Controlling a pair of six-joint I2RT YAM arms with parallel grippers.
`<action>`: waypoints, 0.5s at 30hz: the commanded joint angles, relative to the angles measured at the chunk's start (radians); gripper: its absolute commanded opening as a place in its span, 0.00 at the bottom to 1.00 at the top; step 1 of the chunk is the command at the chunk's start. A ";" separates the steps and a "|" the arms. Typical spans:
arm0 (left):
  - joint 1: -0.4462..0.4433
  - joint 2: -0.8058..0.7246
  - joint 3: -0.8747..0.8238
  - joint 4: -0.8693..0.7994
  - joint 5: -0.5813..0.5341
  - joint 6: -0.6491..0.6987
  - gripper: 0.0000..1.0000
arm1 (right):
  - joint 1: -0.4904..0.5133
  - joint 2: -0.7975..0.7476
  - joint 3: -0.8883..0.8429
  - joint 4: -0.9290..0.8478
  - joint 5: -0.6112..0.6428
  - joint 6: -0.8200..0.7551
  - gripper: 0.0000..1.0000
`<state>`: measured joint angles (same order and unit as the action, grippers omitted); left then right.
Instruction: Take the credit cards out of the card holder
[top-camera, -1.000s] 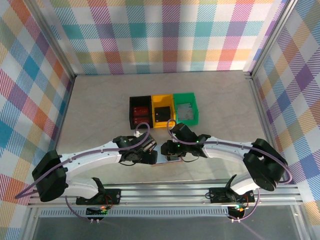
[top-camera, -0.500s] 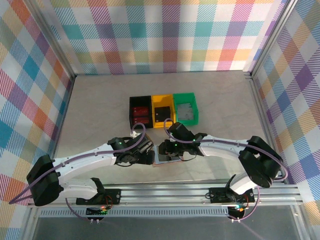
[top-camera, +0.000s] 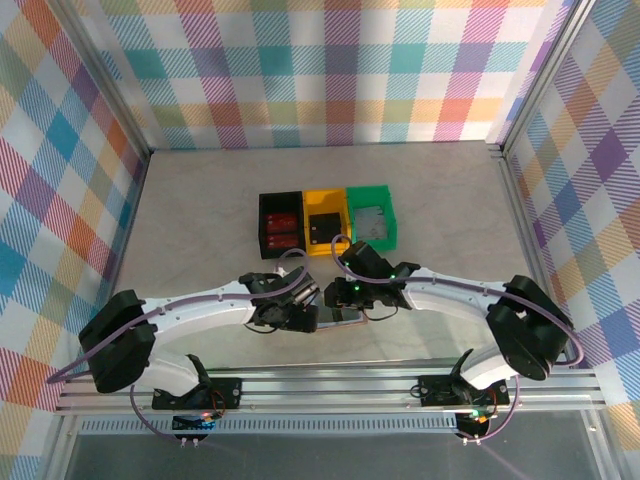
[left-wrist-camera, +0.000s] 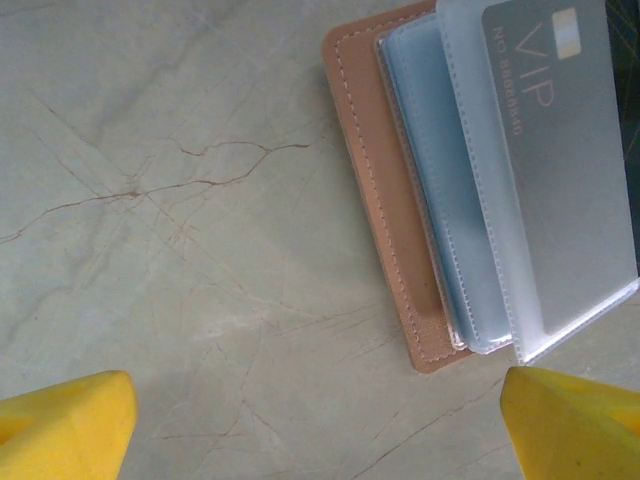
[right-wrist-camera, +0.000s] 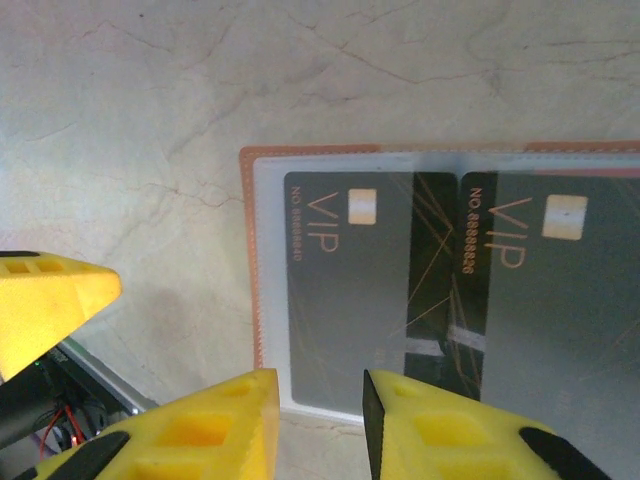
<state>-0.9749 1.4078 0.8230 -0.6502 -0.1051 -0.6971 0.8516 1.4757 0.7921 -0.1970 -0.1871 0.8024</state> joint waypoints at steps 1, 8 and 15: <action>-0.002 0.015 0.032 0.004 0.011 -0.026 0.94 | -0.021 0.028 -0.013 -0.006 0.008 -0.028 0.28; -0.002 0.053 0.047 -0.002 -0.006 -0.039 0.94 | -0.031 0.084 -0.019 0.022 -0.015 -0.035 0.28; -0.002 0.107 0.021 0.009 0.003 -0.055 0.94 | -0.032 0.107 -0.036 0.063 -0.022 -0.031 0.27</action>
<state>-0.9749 1.4956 0.8482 -0.6472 -0.1051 -0.7288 0.8207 1.5768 0.7727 -0.1631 -0.1970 0.7910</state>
